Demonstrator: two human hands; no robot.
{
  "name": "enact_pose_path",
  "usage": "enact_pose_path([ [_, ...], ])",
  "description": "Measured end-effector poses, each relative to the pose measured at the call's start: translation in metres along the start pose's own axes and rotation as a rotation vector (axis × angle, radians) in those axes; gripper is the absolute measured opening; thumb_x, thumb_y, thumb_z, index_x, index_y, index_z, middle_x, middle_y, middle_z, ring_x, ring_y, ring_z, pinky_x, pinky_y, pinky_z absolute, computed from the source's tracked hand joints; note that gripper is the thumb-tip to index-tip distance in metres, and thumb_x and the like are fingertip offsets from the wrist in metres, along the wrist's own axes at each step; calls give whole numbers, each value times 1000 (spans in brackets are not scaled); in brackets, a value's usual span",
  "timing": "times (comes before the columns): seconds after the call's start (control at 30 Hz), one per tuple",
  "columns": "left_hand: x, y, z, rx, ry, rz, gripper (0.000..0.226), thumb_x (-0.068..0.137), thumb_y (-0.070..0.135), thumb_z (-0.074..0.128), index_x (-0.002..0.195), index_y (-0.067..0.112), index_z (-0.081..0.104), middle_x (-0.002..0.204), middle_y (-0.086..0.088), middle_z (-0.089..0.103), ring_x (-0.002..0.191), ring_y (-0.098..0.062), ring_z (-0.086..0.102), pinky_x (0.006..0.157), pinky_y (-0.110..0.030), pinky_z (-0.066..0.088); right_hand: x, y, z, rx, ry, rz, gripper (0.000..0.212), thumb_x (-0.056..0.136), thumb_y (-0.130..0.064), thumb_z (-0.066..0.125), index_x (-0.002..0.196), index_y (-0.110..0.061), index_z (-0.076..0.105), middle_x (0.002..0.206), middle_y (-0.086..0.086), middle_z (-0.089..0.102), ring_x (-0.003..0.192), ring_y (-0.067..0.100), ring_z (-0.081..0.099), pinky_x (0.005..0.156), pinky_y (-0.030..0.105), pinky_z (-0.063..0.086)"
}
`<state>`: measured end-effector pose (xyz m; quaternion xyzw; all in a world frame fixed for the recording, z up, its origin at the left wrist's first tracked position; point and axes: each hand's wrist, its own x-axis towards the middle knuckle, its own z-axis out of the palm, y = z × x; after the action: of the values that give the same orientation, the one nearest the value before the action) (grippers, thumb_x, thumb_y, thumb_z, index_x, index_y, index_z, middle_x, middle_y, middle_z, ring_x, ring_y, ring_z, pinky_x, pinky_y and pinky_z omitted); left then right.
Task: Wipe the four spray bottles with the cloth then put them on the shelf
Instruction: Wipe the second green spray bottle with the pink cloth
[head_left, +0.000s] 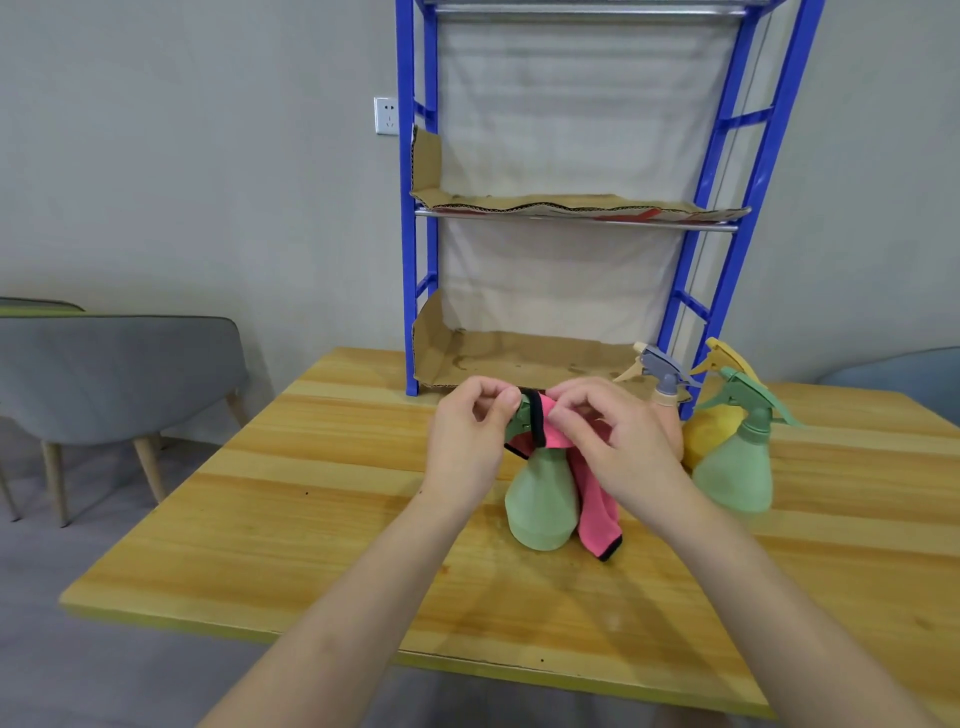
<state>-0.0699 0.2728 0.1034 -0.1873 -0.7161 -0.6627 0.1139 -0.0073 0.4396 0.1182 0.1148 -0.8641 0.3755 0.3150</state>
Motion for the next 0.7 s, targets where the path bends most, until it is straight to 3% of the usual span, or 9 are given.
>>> enact_pose_path([
  [0.07,0,0,-1,3,-12,-3,10,101,24,64,96,22,72,86,6,75,85,-11,69,83,-35,59,5,-1,1,-20,-36,52,17,92,-18,75,101,-28,64,104,-15,69,103,5,63,88,25,52],
  [0.23,0,1,-2,12,-19,1,10,101,25,64,95,24,73,87,8,75,86,-10,69,82,-31,58,14,4,-5,-204,-219,34,41,90,-27,77,129,-34,68,114,-15,69,107,2,59,94,18,43],
  [0.37,0,-1,-1,7,-12,-1,10,100,27,65,94,26,72,86,7,75,86,-12,70,82,-37,59,12,8,12,-232,-121,23,25,91,-27,76,115,-24,72,100,-7,69,92,9,60,83,24,45],
  [0.47,-1,-1,-2,-12,-32,-11,11,101,27,65,94,26,73,86,5,77,86,-16,73,85,-47,61,9,7,24,-200,-14,-8,6,95,-26,71,99,-22,71,89,-10,65,82,3,57,73,15,41],
  [0.57,0,-1,-4,-10,-42,3,11,100,28,65,95,26,74,86,5,77,86,-15,73,87,-49,60,9,7,26,-120,28,12,19,100,-21,64,82,-20,68,79,-6,66,78,10,59,70,24,44],
  [0.63,1,-1,-5,16,-46,20,11,100,29,65,95,26,74,85,7,76,84,-13,71,87,-46,60,11,9,19,-91,-35,33,18,102,-19,61,87,-21,69,82,-6,70,80,10,62,72,28,46],
  [0.7,0,-2,-6,31,-52,25,10,100,29,65,96,26,74,85,8,75,85,-12,70,86,-45,60,11,12,6,-77,-177,45,15,104,-18,58,104,-23,72,92,-12,73,89,7,64,78,26,47],
])
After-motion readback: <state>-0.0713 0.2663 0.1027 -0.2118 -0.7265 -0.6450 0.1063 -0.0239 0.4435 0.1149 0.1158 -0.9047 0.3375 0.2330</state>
